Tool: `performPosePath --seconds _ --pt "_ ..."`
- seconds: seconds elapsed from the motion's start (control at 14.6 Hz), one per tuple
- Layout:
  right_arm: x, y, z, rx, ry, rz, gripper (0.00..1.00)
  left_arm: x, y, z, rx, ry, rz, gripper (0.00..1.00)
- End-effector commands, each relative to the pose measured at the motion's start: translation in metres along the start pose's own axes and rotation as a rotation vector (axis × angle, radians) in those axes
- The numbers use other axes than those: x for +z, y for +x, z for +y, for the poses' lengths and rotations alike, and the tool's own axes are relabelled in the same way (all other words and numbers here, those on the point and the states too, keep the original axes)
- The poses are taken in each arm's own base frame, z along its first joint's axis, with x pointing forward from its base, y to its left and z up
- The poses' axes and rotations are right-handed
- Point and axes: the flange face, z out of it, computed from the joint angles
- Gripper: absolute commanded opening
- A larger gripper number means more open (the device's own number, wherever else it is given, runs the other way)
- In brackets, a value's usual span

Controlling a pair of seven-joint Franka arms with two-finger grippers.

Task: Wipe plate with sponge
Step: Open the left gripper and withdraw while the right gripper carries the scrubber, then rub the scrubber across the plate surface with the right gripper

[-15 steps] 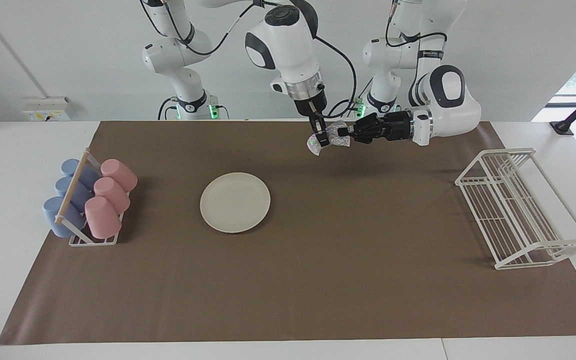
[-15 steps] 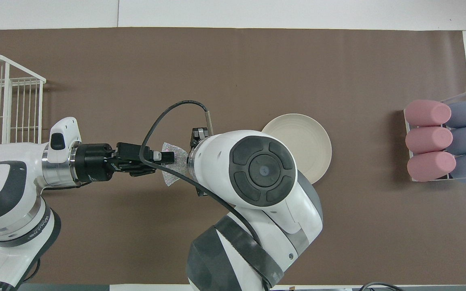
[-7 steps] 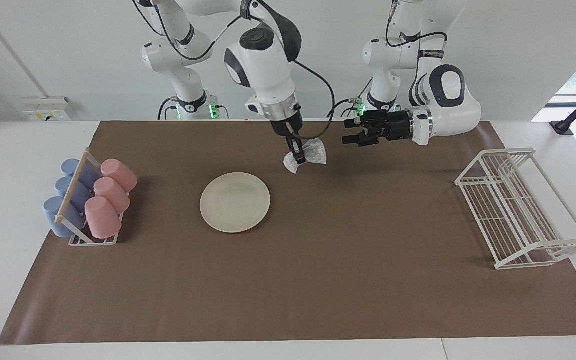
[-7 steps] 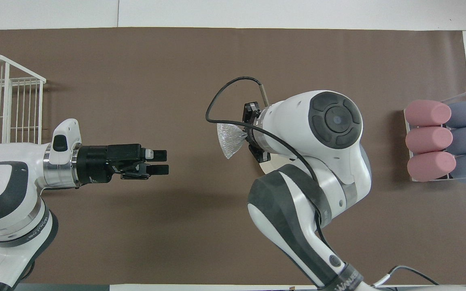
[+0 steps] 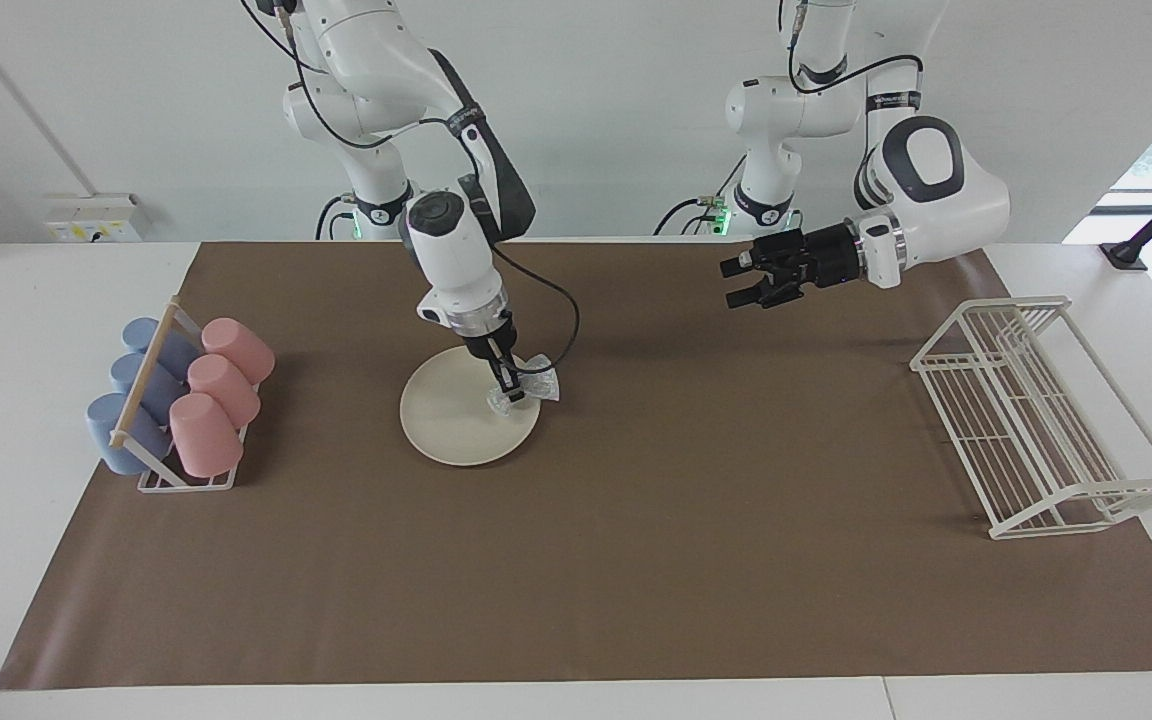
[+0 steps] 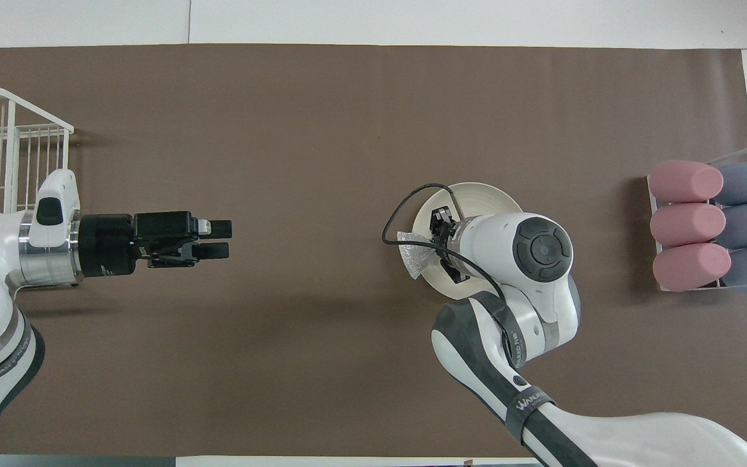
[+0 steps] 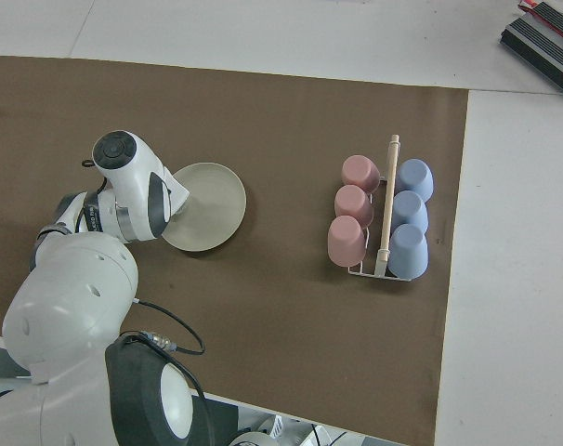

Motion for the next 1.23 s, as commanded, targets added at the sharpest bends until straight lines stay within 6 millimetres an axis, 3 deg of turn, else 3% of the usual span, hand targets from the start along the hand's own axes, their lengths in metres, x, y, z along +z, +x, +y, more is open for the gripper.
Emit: performPosePath --seconds 0.0,0.21,0.55,0.82,1.03,1.16 --pt "0.008 0.010 0.006 -0.020 -0.013 0.000 0.00 -0.030 0.005 0.031 -0.019 0.050 0.057 1.00" --pt "0.020 0.021 0.017 -0.035 -0.035 0.006 0.00 -0.042 0.009 0.031 -0.036 0.105 0.077 1.00" --pt "0.018 0.094 0.024 -0.171 -0.045 0.019 0.00 -0.051 0.011 0.025 0.010 0.276 0.081 1.00" --pt "0.015 0.120 0.026 -0.242 -0.044 0.024 0.00 -0.065 0.013 0.019 0.002 0.284 0.103 1.00" --pt "0.017 0.109 0.026 -0.220 -0.050 0.020 0.00 -0.066 0.013 0.016 0.007 0.325 0.097 1.00" --pt "0.030 0.075 0.030 -0.215 -0.072 0.008 0.00 -0.067 0.013 0.016 0.007 0.327 0.100 1.00"
